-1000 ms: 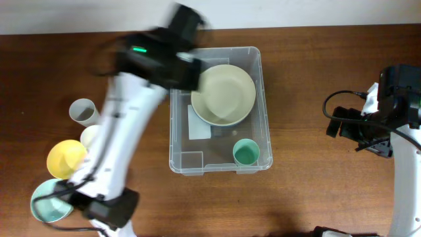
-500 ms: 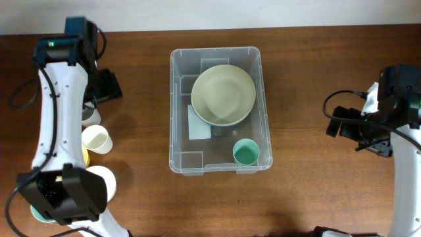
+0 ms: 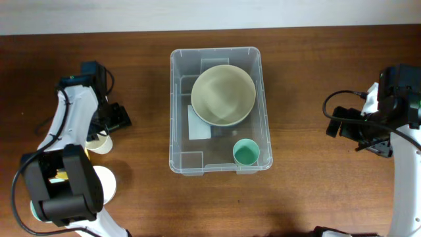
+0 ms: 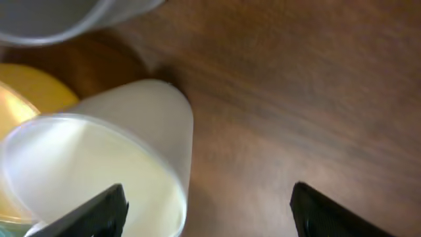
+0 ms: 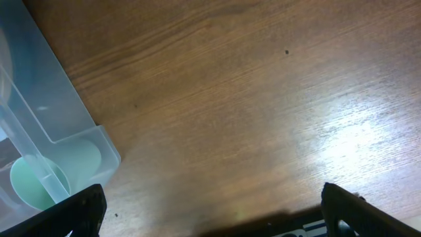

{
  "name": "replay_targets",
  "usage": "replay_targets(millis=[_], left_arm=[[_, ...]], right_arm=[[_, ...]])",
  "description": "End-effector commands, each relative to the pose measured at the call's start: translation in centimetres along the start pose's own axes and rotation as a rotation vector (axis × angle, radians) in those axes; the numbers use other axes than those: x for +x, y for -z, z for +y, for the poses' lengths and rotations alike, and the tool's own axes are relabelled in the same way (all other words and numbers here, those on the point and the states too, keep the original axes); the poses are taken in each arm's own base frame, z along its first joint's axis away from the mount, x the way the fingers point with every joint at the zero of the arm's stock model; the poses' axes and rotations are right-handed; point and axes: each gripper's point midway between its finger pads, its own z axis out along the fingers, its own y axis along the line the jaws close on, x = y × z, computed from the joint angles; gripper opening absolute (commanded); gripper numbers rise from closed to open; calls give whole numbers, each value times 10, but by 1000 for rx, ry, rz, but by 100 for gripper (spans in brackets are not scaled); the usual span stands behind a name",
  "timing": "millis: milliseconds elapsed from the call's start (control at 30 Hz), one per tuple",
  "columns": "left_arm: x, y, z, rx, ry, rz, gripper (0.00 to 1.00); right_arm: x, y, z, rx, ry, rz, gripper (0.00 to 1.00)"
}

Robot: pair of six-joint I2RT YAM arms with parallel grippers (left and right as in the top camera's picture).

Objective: Pack container
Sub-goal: 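Release the cup and move the left gripper back to the cups, then grasp the cream cup with the left gripper and lift toward the container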

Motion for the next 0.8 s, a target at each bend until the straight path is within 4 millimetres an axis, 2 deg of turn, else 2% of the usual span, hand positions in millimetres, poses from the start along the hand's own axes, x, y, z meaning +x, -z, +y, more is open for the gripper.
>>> replay_targets(millis=[0, 67, 100, 233, 367, 467, 567, 700, 767], left_arm=[[4, -14, 2, 8, -10, -2, 81], [1, -16, 1, 12, -16, -16, 77], [0, -16, 1, 14, -15, -20, 70], [-1, -16, 0, 16, -14, -25, 26], [-1, -16, 0, 18, -14, -25, 2], [-1, -12, -2, 24, -17, -28, 1], [-4, 5, -7, 35, -30, -62, 0], [-8, 60, -25, 78, -74, -180, 1], [-4, 106, -41, 123, -113, -279, 1]], right_arm=[[1, 0, 0, 4, 12, 0, 100], [1, 0, 0, 4, 12, 0, 100], [1, 0, 0, 4, 12, 0, 100], [1, 0, 0, 5, 12, 1, 100], [1, 0, 0, 5, 12, -1, 100], [1, 0, 0, 5, 12, -1, 100], [1, 0, 0, 9, 12, -1, 100], [1, 0, 0, 9, 12, -1, 100], [1, 0, 0, 9, 12, -1, 100]])
